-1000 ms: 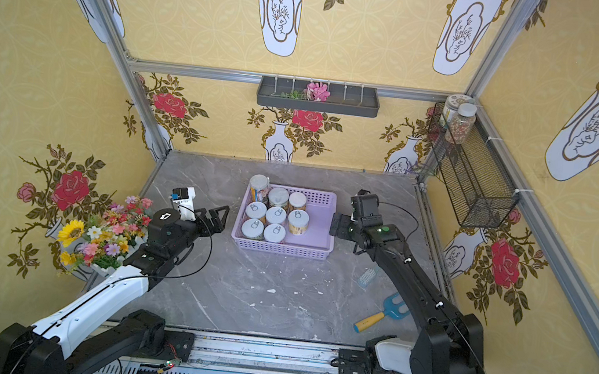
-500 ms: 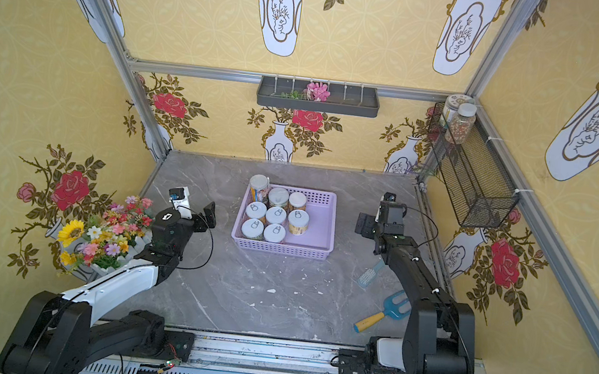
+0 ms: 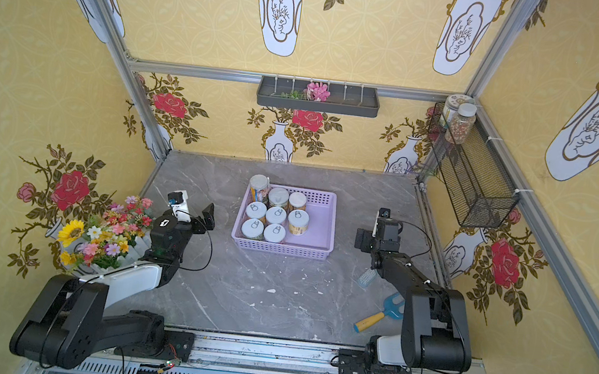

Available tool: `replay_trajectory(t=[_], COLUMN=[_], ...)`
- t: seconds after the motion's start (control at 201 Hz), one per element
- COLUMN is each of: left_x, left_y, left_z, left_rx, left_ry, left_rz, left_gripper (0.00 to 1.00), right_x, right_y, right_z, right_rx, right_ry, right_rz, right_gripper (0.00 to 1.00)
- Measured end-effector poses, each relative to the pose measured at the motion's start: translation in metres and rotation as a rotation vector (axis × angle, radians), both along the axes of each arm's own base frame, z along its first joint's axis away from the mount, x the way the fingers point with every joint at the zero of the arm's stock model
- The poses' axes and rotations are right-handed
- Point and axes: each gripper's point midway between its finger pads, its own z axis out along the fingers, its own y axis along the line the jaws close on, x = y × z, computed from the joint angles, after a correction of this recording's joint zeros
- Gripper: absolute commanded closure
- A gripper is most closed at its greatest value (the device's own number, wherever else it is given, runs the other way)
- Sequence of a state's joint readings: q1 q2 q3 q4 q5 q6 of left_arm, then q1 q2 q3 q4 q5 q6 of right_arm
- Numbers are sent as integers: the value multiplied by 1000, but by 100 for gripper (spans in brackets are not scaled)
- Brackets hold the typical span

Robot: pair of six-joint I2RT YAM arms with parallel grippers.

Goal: Put the canned food in the basket
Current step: Reset both arms

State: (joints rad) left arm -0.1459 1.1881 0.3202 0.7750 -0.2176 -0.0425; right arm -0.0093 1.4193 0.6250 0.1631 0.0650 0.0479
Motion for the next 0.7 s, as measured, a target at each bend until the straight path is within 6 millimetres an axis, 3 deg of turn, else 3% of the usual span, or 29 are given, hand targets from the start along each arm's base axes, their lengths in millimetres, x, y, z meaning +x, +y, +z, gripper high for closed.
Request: replay_trajectory(t=[0.065, 0.134, 0.353, 0.572, 0.697], left_x=[-12, -26, -55, -55, -53], left_y=[1, 8, 37, 58, 56], left_z=[15, 17, -33, -54, -63], left_rx=[-6, -5, 13, 6, -7], left_ry=[-40, -60, 22, 25, 23], left_rz=[-3, 19, 105, 144, 116], left_gripper=[0, 0, 0, 0, 0], right_x=[1, 0, -4, -14, -19], right_y=[1, 1, 1, 1, 3], right_z=[0, -2, -20, -28, -23], right_rx=[8, 11, 45, 72, 88], right_ry=[-16, -28, -35, -79, -135], right_rz=[7, 8, 23, 34, 53], right_gripper=[3, 3, 3, 3, 3])
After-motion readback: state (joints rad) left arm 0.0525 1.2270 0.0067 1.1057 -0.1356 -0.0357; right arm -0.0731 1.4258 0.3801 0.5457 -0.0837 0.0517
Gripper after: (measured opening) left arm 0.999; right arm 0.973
